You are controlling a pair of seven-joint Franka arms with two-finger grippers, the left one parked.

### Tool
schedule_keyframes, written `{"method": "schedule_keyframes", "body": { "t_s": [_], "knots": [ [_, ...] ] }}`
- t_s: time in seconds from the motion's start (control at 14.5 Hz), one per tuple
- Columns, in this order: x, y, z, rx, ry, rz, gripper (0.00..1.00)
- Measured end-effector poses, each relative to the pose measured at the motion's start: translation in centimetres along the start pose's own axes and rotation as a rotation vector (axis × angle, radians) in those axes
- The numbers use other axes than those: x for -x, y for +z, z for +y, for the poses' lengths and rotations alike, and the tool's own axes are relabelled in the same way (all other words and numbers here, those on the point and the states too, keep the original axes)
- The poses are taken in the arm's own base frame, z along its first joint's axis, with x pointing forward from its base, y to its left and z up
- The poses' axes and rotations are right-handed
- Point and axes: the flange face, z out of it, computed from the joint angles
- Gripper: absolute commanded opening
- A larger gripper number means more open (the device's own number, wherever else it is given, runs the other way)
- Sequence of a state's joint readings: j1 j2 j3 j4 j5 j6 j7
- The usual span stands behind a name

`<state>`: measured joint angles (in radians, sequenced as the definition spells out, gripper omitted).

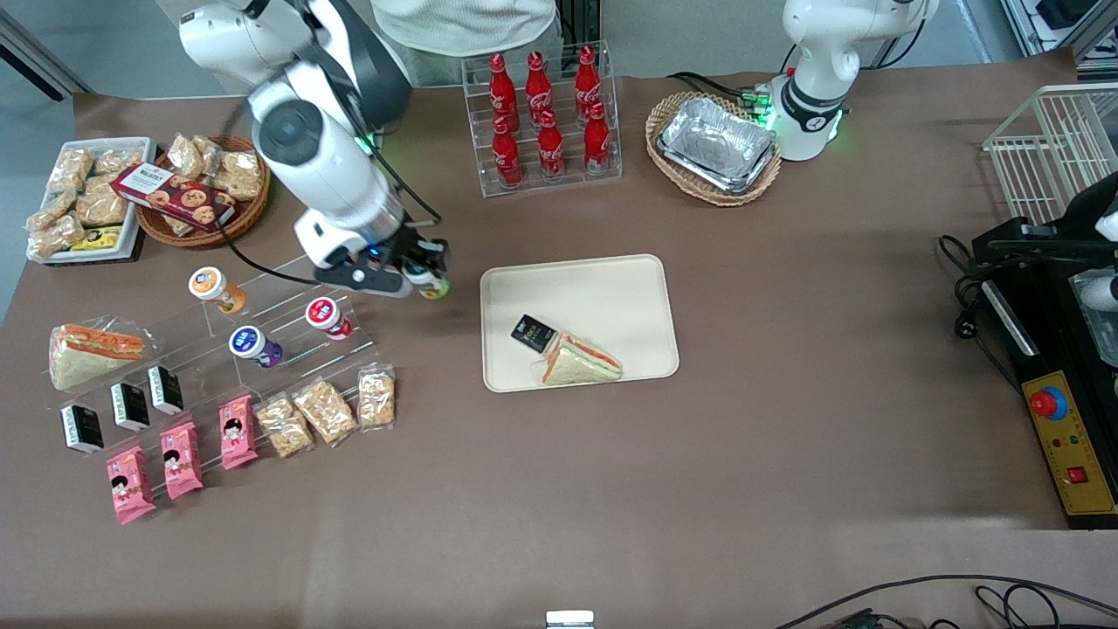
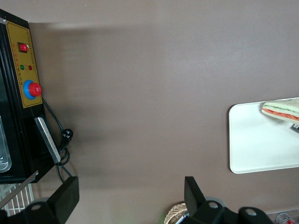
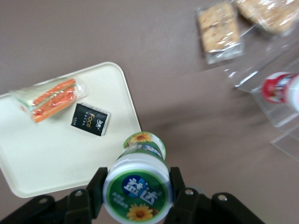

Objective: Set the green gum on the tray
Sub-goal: 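Lift the green gum bottle and carry it toward the cream tray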

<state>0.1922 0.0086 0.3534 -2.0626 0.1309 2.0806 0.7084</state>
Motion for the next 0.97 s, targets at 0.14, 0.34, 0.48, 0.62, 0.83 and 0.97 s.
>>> {"method": "schedule_keyframes", "body": {
  "t_s": [0.14, 0.34, 0.48, 0.62, 0.83, 0.97],
  "knots": [
    [0.7, 4.3, -0.5, -0.011, -0.017, 0.003, 0.0],
    [1.6, 8.9, -0.8, 0.007, -0.028, -0.002, 0.0],
    [1.3, 11.2, -0.7, 0.05, -0.014, 0.031, 0.0],
    [1.3, 13.6, -1.5, 0.043, 0.009, 0.047, 0.0],
    [2.8, 16.3, -3.1, 0.029, 0.03, 0.032, 0.0],
    [4.2, 17.2, -4.3, 0.024, 0.037, 0.027, 0.0]
  ]
}}
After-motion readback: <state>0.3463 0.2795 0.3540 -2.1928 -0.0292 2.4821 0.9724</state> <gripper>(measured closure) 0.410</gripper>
